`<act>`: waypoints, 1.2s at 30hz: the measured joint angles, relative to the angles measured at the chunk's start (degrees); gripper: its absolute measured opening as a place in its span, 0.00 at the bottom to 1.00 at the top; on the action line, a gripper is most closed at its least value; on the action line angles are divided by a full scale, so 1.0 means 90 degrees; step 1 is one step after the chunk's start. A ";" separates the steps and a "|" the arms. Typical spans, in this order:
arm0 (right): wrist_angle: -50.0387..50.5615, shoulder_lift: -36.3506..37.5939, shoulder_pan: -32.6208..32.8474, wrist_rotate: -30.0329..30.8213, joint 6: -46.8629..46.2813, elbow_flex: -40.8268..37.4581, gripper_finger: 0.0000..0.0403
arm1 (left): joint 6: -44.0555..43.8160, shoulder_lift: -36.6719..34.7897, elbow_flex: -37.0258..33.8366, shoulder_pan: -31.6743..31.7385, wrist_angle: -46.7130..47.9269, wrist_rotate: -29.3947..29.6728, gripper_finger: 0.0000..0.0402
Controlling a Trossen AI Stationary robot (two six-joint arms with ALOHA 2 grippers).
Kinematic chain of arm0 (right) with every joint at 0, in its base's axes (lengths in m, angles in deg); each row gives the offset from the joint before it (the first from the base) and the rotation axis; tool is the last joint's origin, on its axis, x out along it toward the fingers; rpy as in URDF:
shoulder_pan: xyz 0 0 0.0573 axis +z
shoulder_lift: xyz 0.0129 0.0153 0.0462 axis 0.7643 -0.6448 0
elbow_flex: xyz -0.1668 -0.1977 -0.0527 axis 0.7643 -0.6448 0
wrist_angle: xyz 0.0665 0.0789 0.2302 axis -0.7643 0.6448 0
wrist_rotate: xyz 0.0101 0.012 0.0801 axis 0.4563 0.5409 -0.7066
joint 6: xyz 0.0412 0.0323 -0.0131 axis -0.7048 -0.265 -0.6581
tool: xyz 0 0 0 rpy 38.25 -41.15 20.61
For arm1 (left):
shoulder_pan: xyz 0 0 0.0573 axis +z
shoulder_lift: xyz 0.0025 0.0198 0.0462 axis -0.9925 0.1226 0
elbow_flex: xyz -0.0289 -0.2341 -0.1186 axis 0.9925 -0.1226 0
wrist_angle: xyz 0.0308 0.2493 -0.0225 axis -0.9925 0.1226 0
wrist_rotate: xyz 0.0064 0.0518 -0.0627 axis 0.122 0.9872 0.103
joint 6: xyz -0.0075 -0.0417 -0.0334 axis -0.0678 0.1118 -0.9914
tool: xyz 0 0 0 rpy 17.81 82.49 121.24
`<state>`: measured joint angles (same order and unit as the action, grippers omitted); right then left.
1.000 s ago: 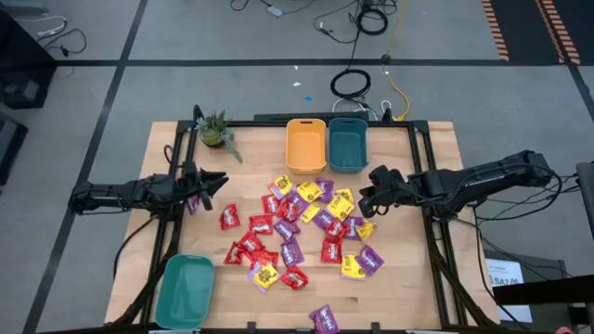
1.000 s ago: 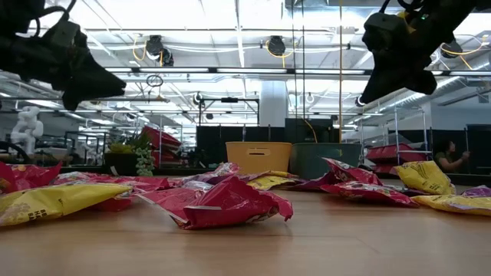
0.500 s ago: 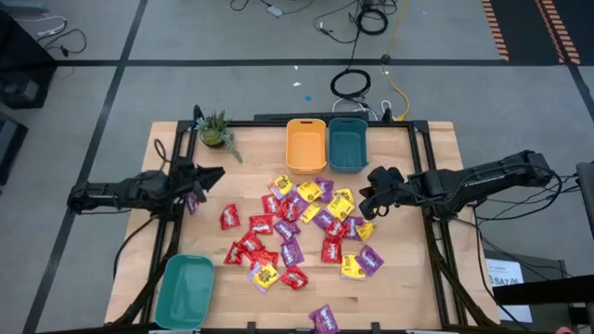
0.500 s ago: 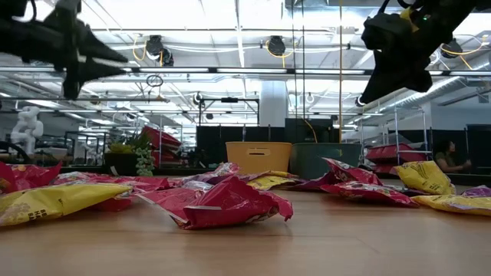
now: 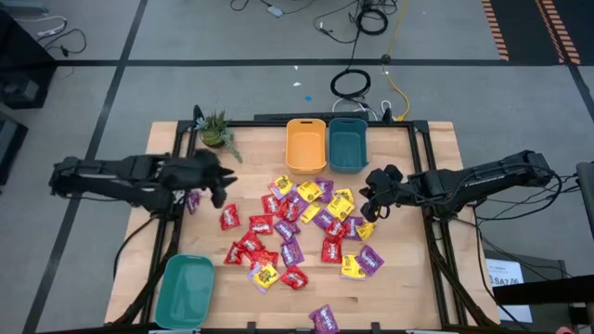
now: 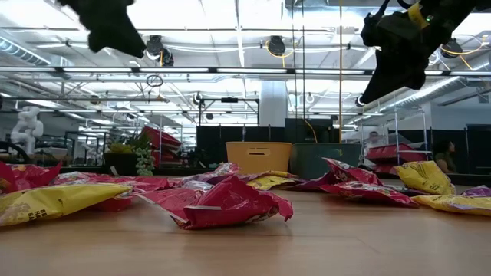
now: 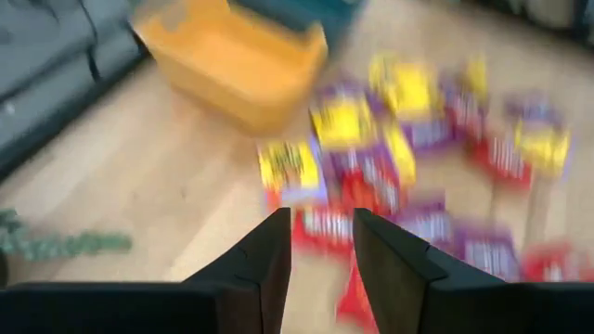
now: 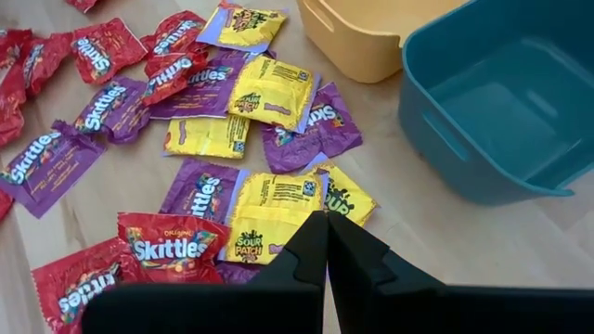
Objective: Sort candy
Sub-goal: Move the blue bin to the left side of the yellow bin
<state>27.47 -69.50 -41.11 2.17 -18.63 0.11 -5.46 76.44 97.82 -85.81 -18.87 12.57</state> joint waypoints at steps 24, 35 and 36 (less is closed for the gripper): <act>-0.0001 -0.0001 0.0000 -0.0007 0.0560 0.0000 0.00 | -0.3592 0.2210 0.2479 -0.4588 0.3456 -0.1159 0.32; -0.0211 -0.0001 0.0000 0.0005 0.0536 0.0000 0.00 | -0.3153 0.3511 0.2255 -0.5314 0.3781 -0.1387 0.32; -0.0294 -0.0001 0.0000 0.0007 0.0536 0.0000 0.00 | -0.3242 0.3522 0.2121 -0.5326 0.3690 -0.1422 0.32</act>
<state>24.83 -69.51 -41.11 2.24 -13.81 0.11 -34.64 108.14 116.91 -133.75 14.34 -0.23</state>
